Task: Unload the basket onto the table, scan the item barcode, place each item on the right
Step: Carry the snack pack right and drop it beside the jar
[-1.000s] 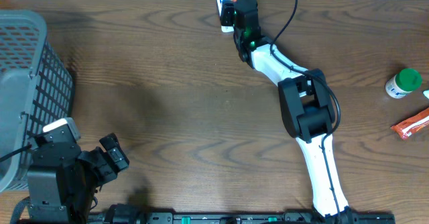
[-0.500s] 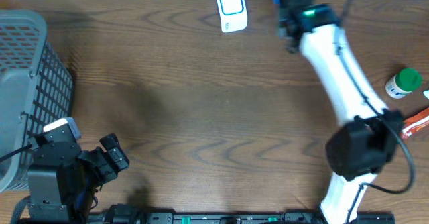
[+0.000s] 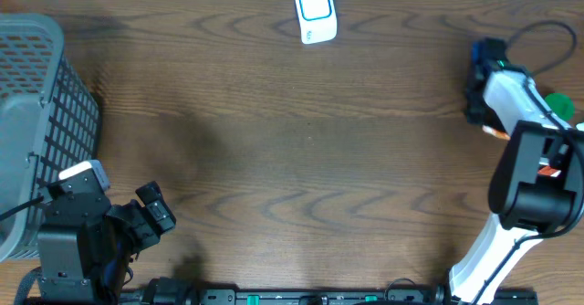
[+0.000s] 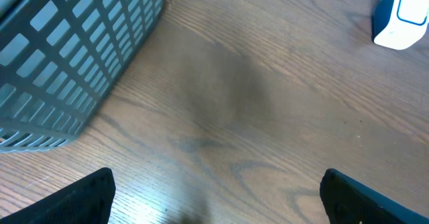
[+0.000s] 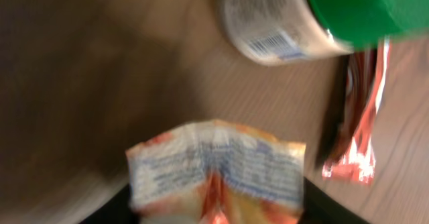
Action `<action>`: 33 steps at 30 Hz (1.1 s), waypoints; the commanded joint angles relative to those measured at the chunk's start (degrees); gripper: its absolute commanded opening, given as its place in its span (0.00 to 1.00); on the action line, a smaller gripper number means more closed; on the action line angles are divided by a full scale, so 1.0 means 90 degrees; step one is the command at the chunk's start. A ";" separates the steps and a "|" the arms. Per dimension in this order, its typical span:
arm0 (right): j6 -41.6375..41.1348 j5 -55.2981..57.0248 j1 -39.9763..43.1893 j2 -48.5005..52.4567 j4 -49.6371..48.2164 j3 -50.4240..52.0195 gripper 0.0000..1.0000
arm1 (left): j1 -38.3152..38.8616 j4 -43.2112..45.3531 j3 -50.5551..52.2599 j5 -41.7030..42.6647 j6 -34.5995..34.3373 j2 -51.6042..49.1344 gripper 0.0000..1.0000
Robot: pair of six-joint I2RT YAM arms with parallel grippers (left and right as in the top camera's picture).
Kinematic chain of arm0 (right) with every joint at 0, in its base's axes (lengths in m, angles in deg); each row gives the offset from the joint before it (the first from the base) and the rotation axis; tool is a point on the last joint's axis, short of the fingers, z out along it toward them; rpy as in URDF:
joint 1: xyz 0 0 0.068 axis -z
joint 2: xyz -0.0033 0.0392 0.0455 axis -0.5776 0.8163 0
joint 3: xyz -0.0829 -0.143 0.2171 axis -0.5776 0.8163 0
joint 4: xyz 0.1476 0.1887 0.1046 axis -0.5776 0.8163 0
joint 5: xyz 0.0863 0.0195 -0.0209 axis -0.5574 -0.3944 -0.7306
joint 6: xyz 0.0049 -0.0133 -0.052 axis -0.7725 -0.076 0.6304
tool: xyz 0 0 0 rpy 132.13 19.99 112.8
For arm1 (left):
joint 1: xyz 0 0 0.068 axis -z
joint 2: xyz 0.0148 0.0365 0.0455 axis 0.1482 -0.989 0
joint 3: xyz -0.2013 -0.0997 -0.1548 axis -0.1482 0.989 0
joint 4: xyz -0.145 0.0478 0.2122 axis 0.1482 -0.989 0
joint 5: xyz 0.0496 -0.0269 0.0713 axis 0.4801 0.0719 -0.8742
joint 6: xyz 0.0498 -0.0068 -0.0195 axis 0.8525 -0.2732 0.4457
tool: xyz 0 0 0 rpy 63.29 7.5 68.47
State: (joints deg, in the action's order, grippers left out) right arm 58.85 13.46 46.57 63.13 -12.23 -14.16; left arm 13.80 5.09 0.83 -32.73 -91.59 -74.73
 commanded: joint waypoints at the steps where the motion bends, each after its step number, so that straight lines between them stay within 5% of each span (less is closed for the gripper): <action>1: 0.0413 0.0257 0.0396 -0.0034 -0.0255 0.0299 0.66 | -0.0032 -0.0017 -0.0010 -0.0017 0.0080 -0.0002 0.98; 3: 0.0396 0.0238 0.0510 -0.0119 -0.0095 0.0177 0.99 | -0.0032 -0.0017 -0.0010 -0.0017 0.0080 -0.0002 0.98; 9: 0.0403 -0.0950 0.0287 -0.1501 0.0906 -0.0733 0.99 | -0.0032 -0.0017 -0.0010 -0.0017 0.0080 -0.0002 0.98; 23: 0.1039 -0.2589 -0.0600 -0.8143 0.2429 -0.0872 0.99 | -0.0032 -0.0017 -0.0010 -0.0017 0.0080 -0.0002 0.98; 33: 0.1292 -0.2188 -0.0576 -1.0807 0.3186 -0.0884 0.99 | -0.0032 -0.0017 -0.0010 -0.0017 0.0080 -0.0002 0.98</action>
State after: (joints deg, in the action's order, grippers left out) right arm 68.49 -7.28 41.57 -29.70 15.40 -22.59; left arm 13.80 5.09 0.83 -32.73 -91.59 -74.76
